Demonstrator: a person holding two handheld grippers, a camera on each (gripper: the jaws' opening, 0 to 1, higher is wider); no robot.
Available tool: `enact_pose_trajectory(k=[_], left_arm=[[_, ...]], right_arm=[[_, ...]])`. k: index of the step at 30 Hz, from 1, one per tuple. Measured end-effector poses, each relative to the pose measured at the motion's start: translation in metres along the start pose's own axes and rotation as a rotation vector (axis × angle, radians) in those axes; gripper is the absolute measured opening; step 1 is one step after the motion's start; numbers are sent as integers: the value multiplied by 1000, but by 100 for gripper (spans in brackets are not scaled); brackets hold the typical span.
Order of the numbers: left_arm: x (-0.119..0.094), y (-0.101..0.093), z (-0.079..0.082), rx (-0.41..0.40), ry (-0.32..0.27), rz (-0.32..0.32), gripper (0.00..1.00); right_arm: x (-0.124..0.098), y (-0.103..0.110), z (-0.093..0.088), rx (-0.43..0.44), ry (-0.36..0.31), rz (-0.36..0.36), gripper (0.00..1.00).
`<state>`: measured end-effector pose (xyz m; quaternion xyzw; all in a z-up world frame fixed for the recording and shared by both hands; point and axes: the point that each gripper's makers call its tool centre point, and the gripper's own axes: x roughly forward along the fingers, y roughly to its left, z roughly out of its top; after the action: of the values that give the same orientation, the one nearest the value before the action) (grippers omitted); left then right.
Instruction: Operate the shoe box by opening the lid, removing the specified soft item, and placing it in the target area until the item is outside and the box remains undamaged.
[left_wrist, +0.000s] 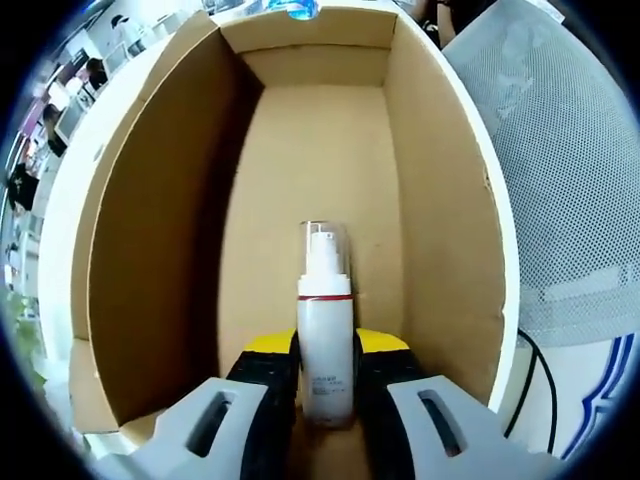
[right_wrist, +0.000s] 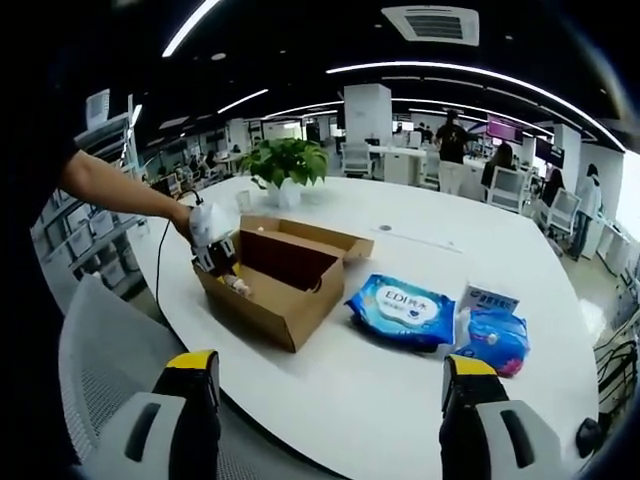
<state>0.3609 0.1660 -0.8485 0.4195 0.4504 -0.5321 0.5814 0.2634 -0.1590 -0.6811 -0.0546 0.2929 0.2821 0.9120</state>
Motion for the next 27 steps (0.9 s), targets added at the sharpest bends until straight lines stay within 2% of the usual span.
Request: enact_pose_trajectory(k=[8, 15, 27], left_arm=[[-5, 4, 2, -28, -11, 27, 20], [-15, 6, 7, -21, -22, 53, 20], [-41, 14, 28, 8, -74, 129, 19]], right_arm=[[0, 0, 1, 4, -4, -1, 91], [1, 3, 2, 6, -11, 10, 90], [3, 11, 7, -1, -18, 47, 88]])
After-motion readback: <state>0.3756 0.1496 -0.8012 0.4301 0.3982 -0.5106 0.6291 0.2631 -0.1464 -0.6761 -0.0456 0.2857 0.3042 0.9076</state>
